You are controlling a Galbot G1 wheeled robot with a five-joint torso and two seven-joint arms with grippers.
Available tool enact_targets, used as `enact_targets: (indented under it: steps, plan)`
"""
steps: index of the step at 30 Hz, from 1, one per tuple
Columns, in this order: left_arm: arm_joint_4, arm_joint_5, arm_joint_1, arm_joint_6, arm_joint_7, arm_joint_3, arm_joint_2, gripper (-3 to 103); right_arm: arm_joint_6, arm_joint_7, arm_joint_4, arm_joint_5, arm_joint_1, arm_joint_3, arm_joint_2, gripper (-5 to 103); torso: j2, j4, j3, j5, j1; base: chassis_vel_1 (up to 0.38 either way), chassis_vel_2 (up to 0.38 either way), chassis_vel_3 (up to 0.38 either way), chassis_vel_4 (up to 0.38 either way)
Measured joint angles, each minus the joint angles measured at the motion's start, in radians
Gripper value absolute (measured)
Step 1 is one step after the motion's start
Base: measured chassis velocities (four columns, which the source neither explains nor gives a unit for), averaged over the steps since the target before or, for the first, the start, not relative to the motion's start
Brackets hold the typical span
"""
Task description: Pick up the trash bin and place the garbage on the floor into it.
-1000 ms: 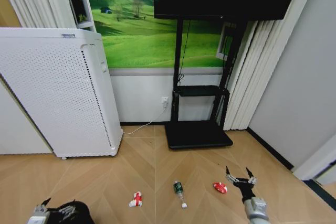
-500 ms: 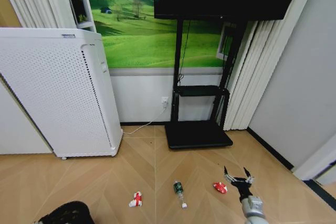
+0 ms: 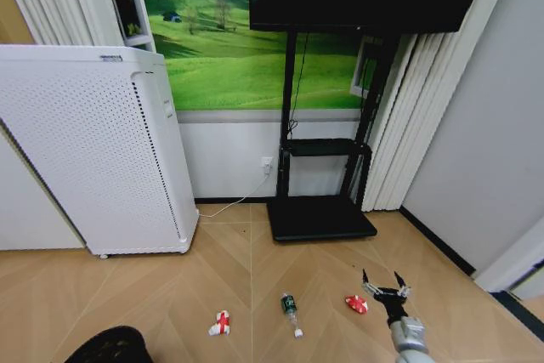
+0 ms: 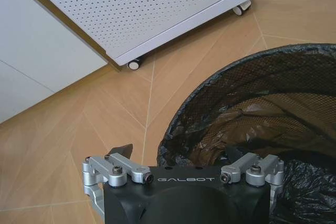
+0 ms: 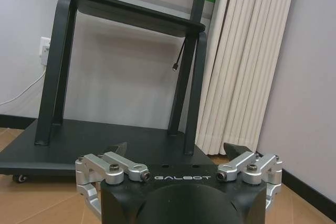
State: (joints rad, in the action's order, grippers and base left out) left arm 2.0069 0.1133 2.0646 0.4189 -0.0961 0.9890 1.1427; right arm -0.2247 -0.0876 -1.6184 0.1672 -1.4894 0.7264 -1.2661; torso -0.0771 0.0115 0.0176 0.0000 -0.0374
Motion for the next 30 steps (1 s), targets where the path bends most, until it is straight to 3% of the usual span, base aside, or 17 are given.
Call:
enact_targets:
  steps: [17,30]
  plan:
    - [-0.036,-0.024,-0.003,-0.036,0.0,-0.017,0.039,99,-0.002,0.0,0.014,-0.008,0.009,-0.014,-0.004,100,0.0,0.0001,0.0,0.0,0.0,0.0,0.0,0.0,0.0]
    - [-0.094,-0.02,-0.046,-0.052,-0.036,-0.065,0.066,99,-0.003,0.0,0.015,-0.008,0.006,-0.008,0.0,100,0.0,0.0,0.0,0.0,0.0,0.0,0.0,0.0,0.0]
